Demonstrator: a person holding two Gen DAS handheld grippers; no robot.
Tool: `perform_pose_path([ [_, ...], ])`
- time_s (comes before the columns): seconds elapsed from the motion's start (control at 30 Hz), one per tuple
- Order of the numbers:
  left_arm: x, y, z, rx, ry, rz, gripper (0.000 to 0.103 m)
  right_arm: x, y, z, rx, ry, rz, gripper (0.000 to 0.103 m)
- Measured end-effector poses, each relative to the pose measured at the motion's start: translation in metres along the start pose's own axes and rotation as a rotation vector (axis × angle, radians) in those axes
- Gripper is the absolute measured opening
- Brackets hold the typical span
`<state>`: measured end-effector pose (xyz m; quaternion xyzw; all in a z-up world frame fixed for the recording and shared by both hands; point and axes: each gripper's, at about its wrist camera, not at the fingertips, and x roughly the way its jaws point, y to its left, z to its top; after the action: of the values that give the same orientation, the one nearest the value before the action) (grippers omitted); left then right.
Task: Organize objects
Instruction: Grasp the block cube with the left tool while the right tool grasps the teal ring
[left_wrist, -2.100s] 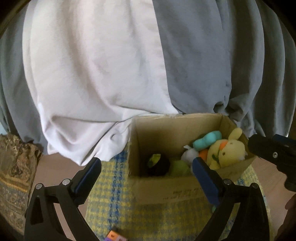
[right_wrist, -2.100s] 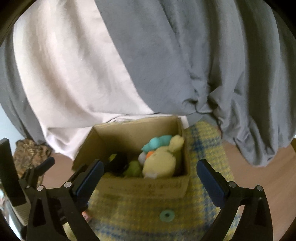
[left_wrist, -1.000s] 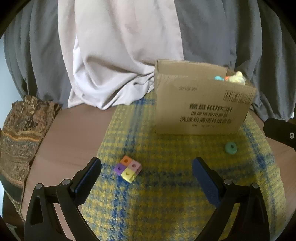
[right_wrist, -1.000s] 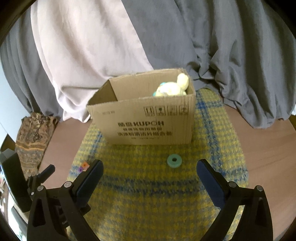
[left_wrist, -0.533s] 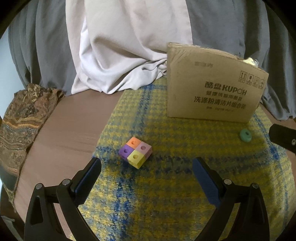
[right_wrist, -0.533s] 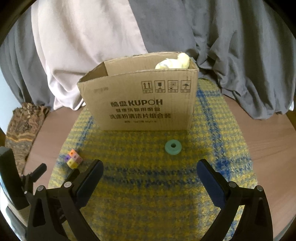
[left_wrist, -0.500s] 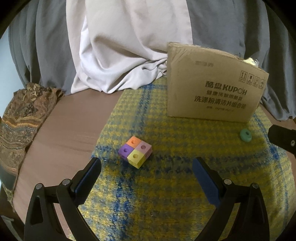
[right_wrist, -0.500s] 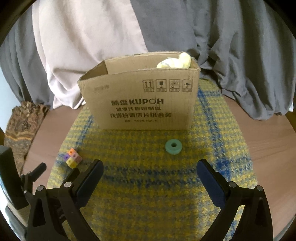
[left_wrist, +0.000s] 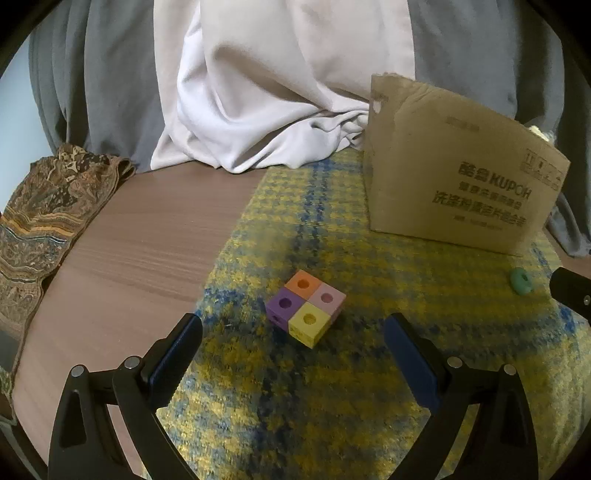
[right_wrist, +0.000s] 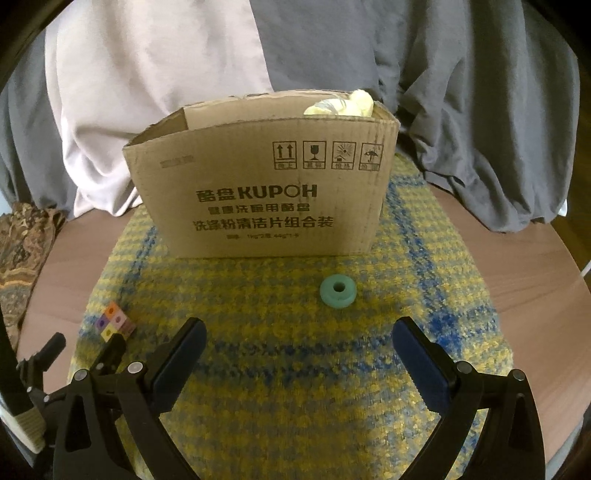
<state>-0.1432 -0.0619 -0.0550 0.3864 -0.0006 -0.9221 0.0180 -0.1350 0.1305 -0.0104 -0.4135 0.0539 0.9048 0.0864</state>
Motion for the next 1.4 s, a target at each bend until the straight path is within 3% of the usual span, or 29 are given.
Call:
perform_pose_path([
  [0.3,0.022,-0.004,0.008,0.017,0.019,0.031,0.098,0.016,0.001,0.004,0.012,0.024,-0.001,0.101],
  [0.57,0.043,-0.012,0.013,-0.006,0.113,0.014,0.061,0.030,-0.013,0.013,0.041,0.035,-0.029,0.101],
  [0.73,0.042,-0.027,0.009,0.022,0.105,0.037,0.054,0.042,-0.032,0.016,0.066,0.041,-0.065,0.101],
  [1.13,0.044,-0.031,0.009,0.004,0.098,0.021,0.054,0.072,-0.023,0.013,0.013,0.082,-0.087,0.100],
  [1.23,0.043,-0.030,0.009,0.004,0.098,0.021,0.054,0.078,-0.020,0.012,0.001,0.086,-0.086,0.087],
  [1.3,0.043,-0.030,0.009,0.005,0.097,0.022,0.054,0.085,-0.020,0.011,0.001,0.110,-0.080,0.066],
  [1.4,0.043,-0.030,0.009,0.004,0.097,0.020,0.054,0.093,-0.020,0.008,0.006,0.135,-0.066,0.055],
])
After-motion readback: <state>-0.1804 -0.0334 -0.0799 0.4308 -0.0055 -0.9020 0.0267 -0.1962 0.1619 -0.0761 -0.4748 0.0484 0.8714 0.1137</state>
